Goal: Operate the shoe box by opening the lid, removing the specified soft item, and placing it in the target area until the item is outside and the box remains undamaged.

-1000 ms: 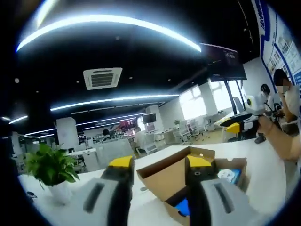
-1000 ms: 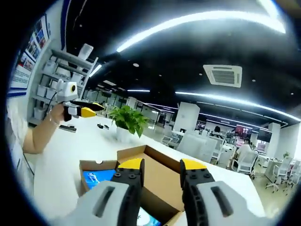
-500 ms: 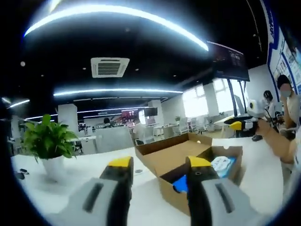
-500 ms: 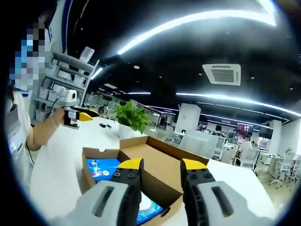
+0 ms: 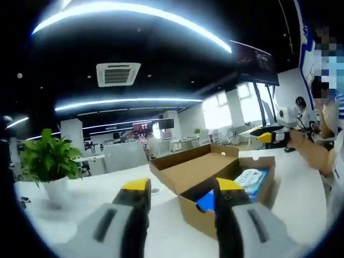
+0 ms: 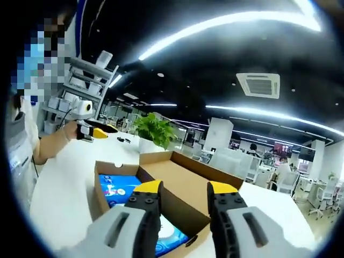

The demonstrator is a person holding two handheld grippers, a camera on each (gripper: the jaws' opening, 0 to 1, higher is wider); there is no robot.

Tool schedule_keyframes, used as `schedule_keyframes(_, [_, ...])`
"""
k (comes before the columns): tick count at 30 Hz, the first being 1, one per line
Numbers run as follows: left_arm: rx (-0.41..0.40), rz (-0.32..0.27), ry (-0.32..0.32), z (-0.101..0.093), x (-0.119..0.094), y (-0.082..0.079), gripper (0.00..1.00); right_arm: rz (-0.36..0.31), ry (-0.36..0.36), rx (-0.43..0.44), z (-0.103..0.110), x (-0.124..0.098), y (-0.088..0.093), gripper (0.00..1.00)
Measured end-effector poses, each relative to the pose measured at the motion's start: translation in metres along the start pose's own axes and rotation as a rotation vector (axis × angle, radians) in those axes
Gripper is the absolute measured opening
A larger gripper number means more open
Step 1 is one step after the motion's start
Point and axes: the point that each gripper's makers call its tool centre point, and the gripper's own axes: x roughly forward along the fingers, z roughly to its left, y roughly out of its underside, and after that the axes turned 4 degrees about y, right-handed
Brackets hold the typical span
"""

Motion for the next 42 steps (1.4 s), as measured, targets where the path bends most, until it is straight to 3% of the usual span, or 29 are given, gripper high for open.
schedule_keyframes(8, [-0.013, -0.008, 0.009, -0.003, 0.002, 0.003, 0.51, -0.001, 0.0, 0.048, -0.005, 0.0, 0.005, 0.34])
schedule_keyframes(22, [-0.043, 0.0, 0.064, -0.016, 0.009, 0.011, 0.51, 0.018, -0.01, 0.053, -0.005, 0.0, 0.015, 0.41])
schedule_keyframes(36, [-0.03, 0.049, 0.13, -0.024, 0.019, 0.02, 0.51, 0.034, -0.037, -0.016, -0.006, -0.005, 0.017, 0.41])
schedule_keyframes(42, [-0.002, 0.071, 0.139, -0.025, 0.025, 0.015, 0.51, 0.064, -0.056, -0.036, -0.004, -0.005, 0.014, 0.42])
